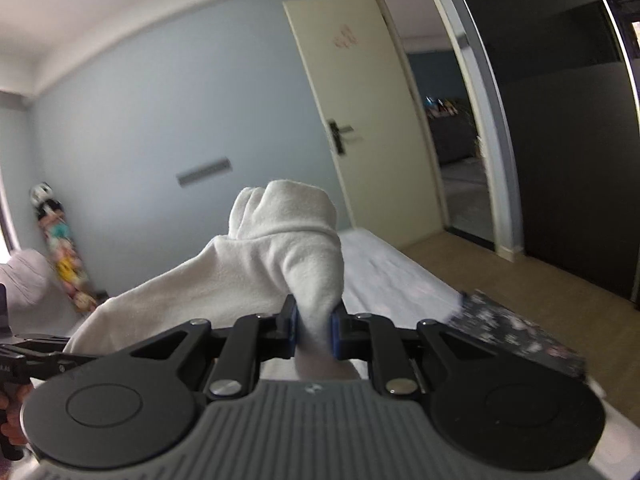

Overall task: Fold clothes
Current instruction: 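Lift the folded white shirt with both grippers and carry it toward the clothes stack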

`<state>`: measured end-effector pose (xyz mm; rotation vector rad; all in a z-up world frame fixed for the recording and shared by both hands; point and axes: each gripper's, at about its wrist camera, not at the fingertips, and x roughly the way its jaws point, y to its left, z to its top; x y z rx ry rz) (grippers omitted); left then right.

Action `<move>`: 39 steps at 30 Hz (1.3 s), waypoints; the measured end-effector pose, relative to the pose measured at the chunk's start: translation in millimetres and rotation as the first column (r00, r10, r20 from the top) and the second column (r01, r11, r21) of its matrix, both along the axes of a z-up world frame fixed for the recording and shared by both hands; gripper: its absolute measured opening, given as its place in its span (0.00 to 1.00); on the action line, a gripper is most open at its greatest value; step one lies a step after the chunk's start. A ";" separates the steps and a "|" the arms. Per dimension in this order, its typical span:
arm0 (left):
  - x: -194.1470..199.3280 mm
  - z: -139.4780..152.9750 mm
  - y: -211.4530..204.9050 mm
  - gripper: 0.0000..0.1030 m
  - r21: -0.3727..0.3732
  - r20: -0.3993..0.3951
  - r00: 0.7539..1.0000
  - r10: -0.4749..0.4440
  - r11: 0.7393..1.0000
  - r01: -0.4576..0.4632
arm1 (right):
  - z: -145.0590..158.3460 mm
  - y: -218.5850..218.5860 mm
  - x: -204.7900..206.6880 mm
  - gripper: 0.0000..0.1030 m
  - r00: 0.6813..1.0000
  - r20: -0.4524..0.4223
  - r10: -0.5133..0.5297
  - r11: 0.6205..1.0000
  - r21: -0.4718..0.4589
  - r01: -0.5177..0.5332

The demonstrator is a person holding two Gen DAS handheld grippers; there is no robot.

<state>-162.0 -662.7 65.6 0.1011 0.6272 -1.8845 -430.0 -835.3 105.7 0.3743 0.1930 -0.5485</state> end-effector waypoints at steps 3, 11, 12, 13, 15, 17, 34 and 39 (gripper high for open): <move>9.5 -23.7 -25.9 0.21 0.052 -0.009 1.000 0.015 0.999 -0.014 | -17.7 -26.1 13.3 0.18 0.998 -0.062 -0.004 1.000 0.028 0.006; 52.7 -57.8 -64.6 0.21 0.138 -0.015 0.996 0.084 0.987 -0.082 | -52.1 -79.8 88.4 0.18 0.985 -0.163 0.054 0.996 0.076 -0.042; 58.7 -63.4 -67.2 0.21 0.151 -0.021 0.996 0.092 0.985 -0.088 | -55.9 -81.8 100.3 0.18 0.982 -0.178 0.065 0.996 0.078 -0.051; 64.7 -69.0 -69.8 0.21 0.164 -0.027 0.995 0.100 0.982 -0.094 | -59.6 -83.9 112.2 0.18 0.978 -0.193 0.075 0.995 0.080 -0.060; 76.7 -80.1 -75.1 0.21 0.190 -0.038 0.993 0.116 0.976 -0.106 | -70.2 -93.6 132.8 0.18 0.967 -0.237 0.092 0.994 0.087 -0.074; 88.8 -91.3 -80.4 0.21 0.216 -0.049 0.990 0.132 0.969 -0.118 | -80.7 -101.8 150.4 0.18 0.955 -0.275 0.108 0.991 0.111 -0.080; 154.9 -158.8 -95.2 0.38 0.363 -0.272 0.941 0.201 0.927 -0.093 | -123.0 -168.5 226.5 0.59 0.911 -0.340 0.234 0.877 0.478 -0.047; 170.8 -168.9 -93.5 0.44 0.402 -0.353 0.895 0.271 0.908 -0.117 | -123.8 -179.4 239.6 0.50 0.926 -0.302 0.225 0.841 0.540 -0.028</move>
